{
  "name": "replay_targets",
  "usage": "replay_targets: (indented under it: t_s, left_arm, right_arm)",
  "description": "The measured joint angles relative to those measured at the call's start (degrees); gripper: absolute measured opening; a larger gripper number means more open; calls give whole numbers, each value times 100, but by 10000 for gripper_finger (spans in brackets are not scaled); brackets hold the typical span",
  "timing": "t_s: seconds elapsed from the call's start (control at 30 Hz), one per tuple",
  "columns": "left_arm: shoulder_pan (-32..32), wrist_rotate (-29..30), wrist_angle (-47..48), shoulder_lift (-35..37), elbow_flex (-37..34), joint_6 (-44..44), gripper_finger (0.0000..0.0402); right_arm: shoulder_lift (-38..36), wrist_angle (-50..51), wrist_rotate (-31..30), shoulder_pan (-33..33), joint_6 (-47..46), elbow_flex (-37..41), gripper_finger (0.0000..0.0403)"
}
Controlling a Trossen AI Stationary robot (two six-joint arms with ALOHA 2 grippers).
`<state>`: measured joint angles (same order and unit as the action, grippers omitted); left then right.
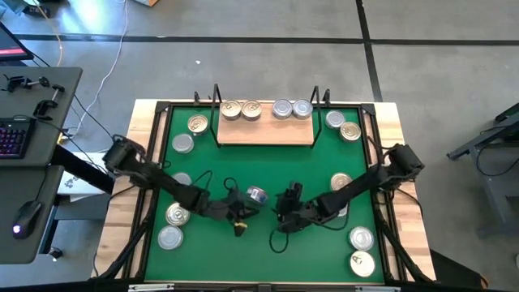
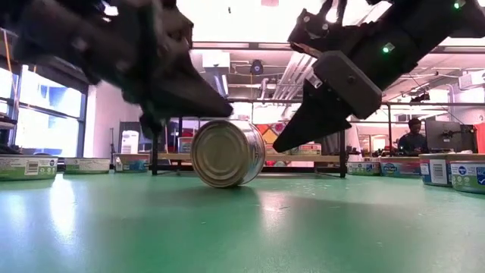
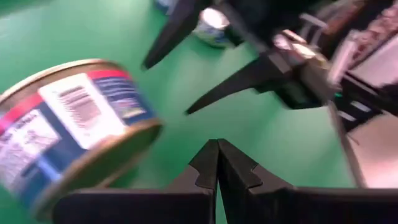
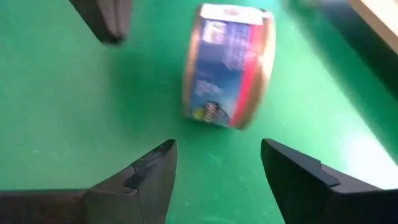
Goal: Stack canned seafood by type on shelf
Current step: Put the blue pink tuna can on the shelf
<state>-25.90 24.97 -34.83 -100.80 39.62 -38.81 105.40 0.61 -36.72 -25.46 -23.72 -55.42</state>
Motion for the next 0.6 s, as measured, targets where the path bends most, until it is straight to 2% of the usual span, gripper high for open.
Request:
replay_targets:
  t_s: [0.13,0.3,0.43,0.6]
  left_arm:
    - [-185,95,625,324,7,9,0]
    - [-268,400,1409,330,2,-285,0]
    - [-207,702,1604,189,1,-403,0]
    - [-176,776,1567,125,0,-344,0]
  right_arm:
    - [106,-333,377,171,359,0,241]
    - [225,-583,624,451,290,0,291]
    - [305,-938,808,680,44,0,310]
    - [491,-1619,938,734,533,0,311]
